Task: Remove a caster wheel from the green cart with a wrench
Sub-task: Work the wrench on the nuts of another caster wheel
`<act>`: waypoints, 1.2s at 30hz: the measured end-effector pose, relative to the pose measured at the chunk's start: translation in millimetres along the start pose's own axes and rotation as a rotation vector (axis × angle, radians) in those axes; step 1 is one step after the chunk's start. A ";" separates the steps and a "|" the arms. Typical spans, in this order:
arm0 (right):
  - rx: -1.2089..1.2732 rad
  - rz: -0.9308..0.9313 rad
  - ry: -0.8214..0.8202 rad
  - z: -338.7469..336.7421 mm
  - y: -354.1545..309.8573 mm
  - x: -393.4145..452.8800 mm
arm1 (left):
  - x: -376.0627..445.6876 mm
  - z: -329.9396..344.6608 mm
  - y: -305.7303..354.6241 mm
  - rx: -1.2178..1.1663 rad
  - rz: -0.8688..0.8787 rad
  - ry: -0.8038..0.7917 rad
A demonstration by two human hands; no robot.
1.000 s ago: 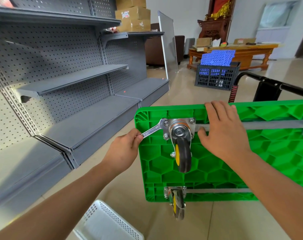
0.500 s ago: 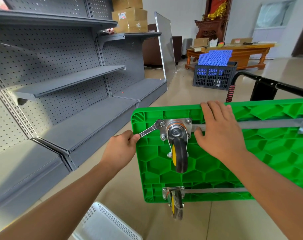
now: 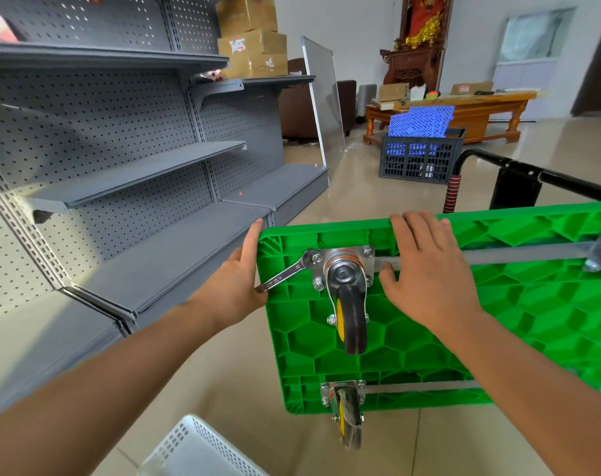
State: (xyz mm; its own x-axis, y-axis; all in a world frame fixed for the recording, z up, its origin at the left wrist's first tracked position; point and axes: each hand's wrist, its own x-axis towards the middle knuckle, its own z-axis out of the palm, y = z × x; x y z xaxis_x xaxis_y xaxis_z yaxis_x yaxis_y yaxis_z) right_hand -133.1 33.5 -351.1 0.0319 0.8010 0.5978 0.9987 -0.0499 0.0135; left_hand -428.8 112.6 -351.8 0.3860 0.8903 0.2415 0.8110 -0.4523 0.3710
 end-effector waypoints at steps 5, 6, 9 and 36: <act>0.016 0.000 -0.004 -0.2 1.0 0.6 | 0.0 -10.1 4.7 0.475 0.090 0.145; 0.017 -0.002 -0.004 0.3 1.1 0.3 | -0.1 -12.4 4.7 0.501 0.098 0.143; 0.017 -0.005 -0.008 0.7 1.6 0.4 | 0.3 -14.1 9.8 0.442 0.046 0.077; 0.197 -0.080 0.121 -17.8 -8.5 -7.8 | -52.6 22.9 22.9 -0.081 0.005 0.314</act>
State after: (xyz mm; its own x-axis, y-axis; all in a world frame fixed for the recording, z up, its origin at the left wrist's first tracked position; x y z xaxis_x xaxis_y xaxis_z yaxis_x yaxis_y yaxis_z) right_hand -142.6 17.1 -341.6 -0.0405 0.7201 0.6927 0.9868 0.1376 -0.0854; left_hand -420.5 56.7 -376.5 0.2256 0.8340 0.5035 0.7668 -0.4708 0.4362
